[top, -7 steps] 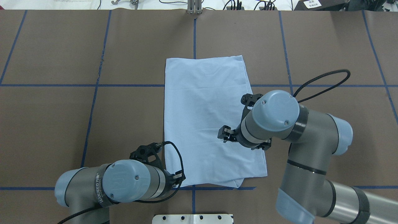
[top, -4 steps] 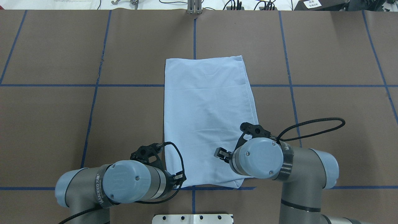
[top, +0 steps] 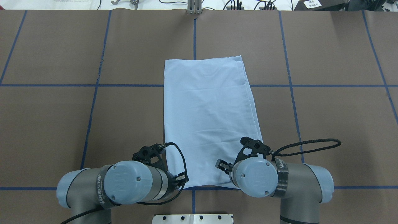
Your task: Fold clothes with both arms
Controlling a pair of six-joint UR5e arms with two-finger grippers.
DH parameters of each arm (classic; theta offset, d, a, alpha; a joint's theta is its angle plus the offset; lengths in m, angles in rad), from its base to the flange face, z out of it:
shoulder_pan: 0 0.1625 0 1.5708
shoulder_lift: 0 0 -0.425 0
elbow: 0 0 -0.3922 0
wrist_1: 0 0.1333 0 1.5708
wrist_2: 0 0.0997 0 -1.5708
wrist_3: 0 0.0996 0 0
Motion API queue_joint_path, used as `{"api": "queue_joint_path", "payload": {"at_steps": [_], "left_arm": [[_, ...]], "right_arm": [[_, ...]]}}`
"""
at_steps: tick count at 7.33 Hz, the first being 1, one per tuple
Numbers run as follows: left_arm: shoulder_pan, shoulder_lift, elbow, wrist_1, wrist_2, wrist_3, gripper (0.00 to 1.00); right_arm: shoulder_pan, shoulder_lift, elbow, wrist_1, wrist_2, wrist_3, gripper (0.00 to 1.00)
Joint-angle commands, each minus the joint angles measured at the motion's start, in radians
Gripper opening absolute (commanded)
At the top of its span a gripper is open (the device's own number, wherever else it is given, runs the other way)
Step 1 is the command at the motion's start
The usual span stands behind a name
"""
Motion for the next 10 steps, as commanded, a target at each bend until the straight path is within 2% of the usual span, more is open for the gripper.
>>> {"api": "queue_joint_path", "payload": {"at_steps": [1,9,10], "left_arm": [[0.001,-0.005,-0.001,0.000,0.000,0.000,0.00],[-0.001,-0.006,-0.004,0.001,0.004,0.000,0.00],[-0.001,-0.006,-0.004,0.000,0.004,0.000,0.00]], "right_arm": [[-0.009,-0.030,-0.008,0.001,0.000,0.000,1.00],[-0.034,-0.024,-0.031,0.001,-0.004,0.000,0.99],[-0.034,-0.022,-0.029,0.001,-0.005,0.002,0.79]]}}
